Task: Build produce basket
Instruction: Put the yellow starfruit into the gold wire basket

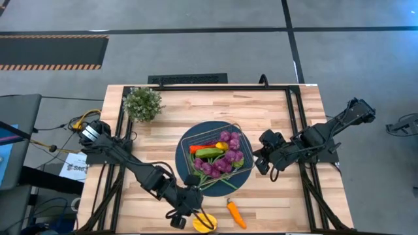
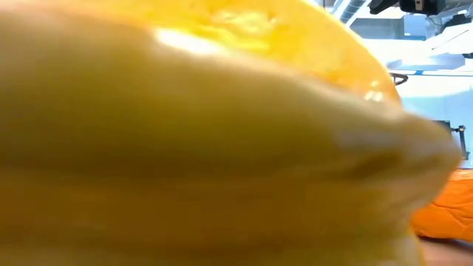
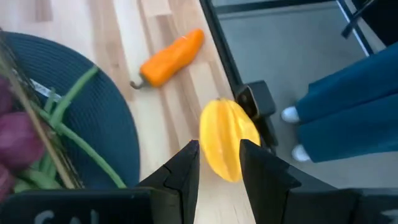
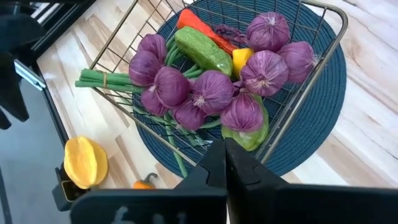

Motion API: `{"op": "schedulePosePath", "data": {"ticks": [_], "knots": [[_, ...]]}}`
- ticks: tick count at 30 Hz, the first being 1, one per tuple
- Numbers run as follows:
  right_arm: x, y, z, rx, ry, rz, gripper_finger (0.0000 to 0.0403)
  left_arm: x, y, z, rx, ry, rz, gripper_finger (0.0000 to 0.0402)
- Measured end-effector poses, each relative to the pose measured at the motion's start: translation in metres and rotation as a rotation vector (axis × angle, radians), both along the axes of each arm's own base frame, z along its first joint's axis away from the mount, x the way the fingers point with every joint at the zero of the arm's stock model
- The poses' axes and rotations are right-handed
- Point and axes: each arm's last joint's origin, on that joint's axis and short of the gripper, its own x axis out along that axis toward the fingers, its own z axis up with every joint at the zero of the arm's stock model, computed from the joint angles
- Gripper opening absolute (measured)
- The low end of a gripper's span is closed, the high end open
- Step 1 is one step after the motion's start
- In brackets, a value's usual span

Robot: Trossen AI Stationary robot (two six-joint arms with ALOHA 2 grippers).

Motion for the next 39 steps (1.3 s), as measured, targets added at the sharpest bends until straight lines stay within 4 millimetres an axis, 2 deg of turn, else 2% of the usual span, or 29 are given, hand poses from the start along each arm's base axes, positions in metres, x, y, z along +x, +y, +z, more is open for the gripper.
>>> {"op": "schedulePosePath", "data": {"ticks": [25, 39], "knots": [[0.000, 0.001, 0.000, -0.007, 0.020, 0.057, 0.0008, -0.003, -0.010, 0.003, 0.021, -0.064, -0.039, 0.0100], [0.000, 0.001, -0.001, 0.005, 0.025, 0.066, 0.0008, -0.003, -0.004, 0.000, -0.081, 0.032, 0.160, 0.0100]]}}
